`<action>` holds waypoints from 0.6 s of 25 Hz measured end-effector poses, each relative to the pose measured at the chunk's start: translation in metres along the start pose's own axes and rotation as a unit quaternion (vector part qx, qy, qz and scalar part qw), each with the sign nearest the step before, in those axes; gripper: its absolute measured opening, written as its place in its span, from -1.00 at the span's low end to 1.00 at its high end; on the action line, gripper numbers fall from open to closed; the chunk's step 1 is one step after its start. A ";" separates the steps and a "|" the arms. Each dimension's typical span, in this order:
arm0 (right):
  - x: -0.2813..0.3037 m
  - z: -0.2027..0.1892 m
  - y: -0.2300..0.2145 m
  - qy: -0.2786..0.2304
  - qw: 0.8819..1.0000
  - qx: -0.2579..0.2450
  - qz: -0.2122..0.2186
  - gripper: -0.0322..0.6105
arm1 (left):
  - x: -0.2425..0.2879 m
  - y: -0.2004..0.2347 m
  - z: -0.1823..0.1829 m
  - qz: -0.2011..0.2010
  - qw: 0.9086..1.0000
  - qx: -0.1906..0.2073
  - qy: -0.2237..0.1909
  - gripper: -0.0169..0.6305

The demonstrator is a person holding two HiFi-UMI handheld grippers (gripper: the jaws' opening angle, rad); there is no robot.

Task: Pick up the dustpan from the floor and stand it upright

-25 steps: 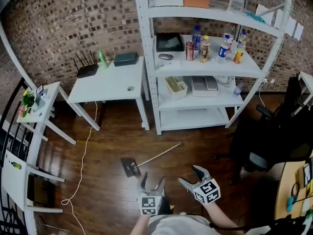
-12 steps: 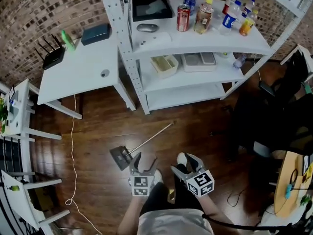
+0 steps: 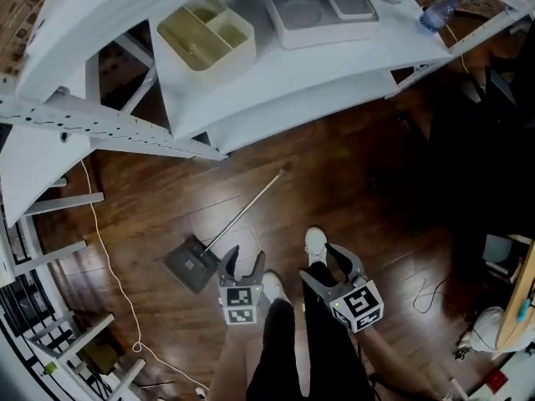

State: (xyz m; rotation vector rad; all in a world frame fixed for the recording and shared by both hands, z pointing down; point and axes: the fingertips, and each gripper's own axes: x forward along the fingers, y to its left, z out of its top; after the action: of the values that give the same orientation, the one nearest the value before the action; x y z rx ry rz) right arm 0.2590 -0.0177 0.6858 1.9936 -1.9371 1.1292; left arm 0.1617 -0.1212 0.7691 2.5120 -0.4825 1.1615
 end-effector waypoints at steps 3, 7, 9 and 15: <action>0.044 -0.016 -0.036 0.001 0.999 -0.033 0.033 0.08 | 0.084 0.002 -0.035 -0.014 0.999 0.035 0.026 -0.13; 0.111 -0.055 -0.098 0.007 0.996 -0.077 0.051 0.08 | 0.216 0.026 -0.095 -0.020 0.993 0.097 0.063 -0.12; 0.136 -0.079 -0.128 -0.005 0.996 -0.076 0.053 0.08 | 0.278 0.037 -0.122 -0.022 0.989 0.119 0.082 -0.12; 0.169 -0.138 -0.186 -0.018 0.999 -0.042 0.015 0.08 | 0.414 0.051 -0.158 -0.064 0.961 0.235 0.131 -0.09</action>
State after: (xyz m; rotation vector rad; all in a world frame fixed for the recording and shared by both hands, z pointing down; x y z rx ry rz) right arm 0.3523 -0.0434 0.9556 1.9608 -2.0028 1.0087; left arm 0.2874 -0.1663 1.1953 2.6516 0.0338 1.6851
